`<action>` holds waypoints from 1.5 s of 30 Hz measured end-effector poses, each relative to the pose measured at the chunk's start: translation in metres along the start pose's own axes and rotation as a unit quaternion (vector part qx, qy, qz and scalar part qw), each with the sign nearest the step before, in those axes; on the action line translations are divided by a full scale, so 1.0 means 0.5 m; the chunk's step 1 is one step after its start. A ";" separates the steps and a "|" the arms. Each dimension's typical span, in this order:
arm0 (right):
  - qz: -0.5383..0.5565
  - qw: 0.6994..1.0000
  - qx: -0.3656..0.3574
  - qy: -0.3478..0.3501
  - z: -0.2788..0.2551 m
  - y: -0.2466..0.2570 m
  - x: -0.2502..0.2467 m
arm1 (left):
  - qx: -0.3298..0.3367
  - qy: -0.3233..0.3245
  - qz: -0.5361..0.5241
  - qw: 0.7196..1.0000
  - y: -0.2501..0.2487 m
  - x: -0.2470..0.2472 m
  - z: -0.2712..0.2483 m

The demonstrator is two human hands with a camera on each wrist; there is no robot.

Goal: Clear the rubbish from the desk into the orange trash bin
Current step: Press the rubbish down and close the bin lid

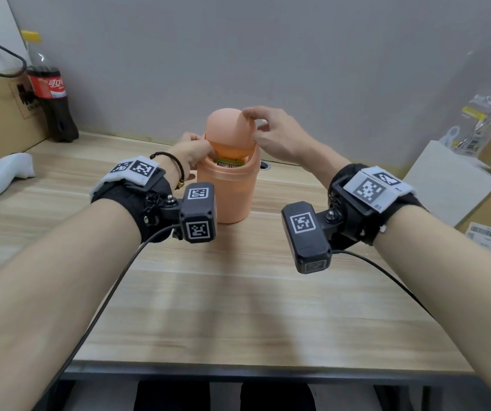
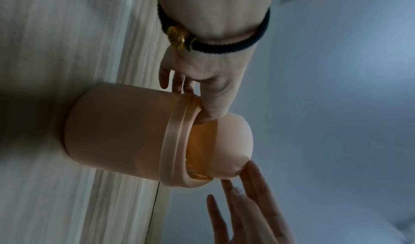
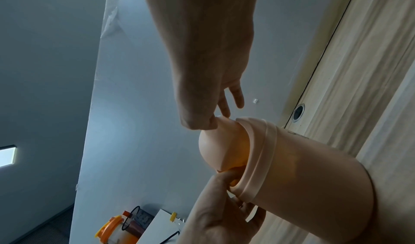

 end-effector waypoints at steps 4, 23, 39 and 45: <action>0.004 1.000 0.003 -0.001 0.001 -0.001 -0.002 | -0.025 0.010 0.011 1.000 0.007 0.007 -0.001; -0.027 0.999 0.015 0.013 0.032 -0.005 -0.005 | -0.044 0.091 -0.092 0.991 0.003 0.012 -0.016; -0.053 0.997 -0.022 -0.056 0.047 -0.010 -0.002 | 0.084 0.097 -0.090 0.988 -0.058 0.005 -0.024; -0.046 0.996 -0.021 -0.079 0.059 -0.012 0.006 | 0.066 0.005 -0.033 0.997 -0.043 0.011 0.003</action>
Point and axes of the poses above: each hand's wrist, its own z-axis towards the middle knuckle, its own x-axis out of the palm, y = z × x, the point moved 10 cm from there along z, towards the middle knuckle, and after that the axes turned 13 degrees about -y, right-handed, at the moved point
